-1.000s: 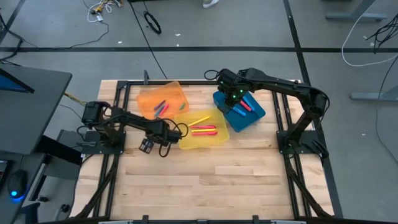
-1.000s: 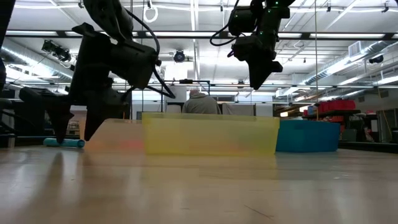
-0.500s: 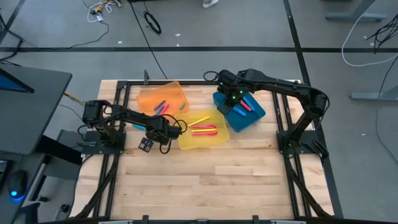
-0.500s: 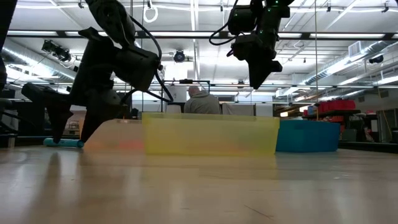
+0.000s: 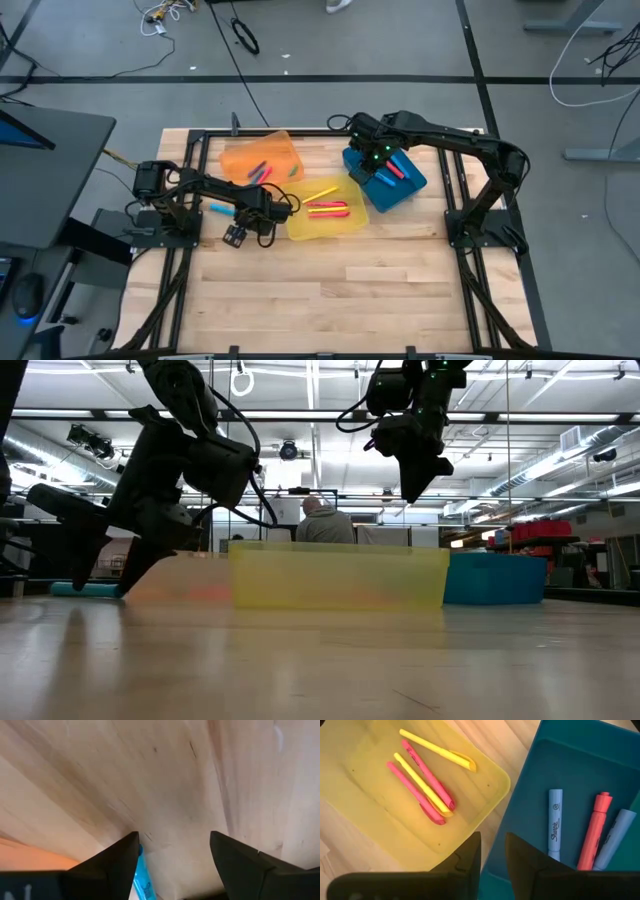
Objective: Pick & Place Markers
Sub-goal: Put the blue large highlighter into the blue bin
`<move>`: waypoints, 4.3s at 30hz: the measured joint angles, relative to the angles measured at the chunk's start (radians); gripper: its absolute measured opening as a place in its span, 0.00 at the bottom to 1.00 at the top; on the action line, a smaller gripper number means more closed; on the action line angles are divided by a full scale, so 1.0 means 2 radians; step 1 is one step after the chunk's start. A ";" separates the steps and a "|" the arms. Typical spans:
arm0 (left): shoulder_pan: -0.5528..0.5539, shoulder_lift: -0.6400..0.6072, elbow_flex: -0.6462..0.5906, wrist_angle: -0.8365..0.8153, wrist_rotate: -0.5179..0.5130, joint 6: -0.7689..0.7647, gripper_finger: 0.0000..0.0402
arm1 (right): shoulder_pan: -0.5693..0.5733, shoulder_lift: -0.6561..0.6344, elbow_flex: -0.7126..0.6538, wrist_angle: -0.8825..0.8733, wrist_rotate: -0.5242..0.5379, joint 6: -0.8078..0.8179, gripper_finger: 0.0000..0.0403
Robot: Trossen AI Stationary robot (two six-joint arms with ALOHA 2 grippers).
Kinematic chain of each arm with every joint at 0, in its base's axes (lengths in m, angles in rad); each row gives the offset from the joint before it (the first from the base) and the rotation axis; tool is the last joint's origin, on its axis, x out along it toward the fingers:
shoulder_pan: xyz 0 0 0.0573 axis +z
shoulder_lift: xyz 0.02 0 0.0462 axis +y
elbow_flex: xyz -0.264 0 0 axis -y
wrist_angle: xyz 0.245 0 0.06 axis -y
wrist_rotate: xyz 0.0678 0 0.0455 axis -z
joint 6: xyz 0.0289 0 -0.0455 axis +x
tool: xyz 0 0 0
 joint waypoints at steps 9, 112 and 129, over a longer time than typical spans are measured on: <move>-0.001 0.000 0.000 0.000 0.000 0.000 0.52 | 0.000 0.000 0.000 0.000 0.000 0.000 0.22; -0.093 0.019 0.030 -0.158 -0.011 -0.289 0.64 | 0.000 0.000 0.000 -0.008 -0.009 -0.047 0.22; -0.089 0.019 0.010 -0.071 -0.044 -0.210 0.63 | 0.000 0.000 0.000 -0.007 -0.022 -0.022 0.22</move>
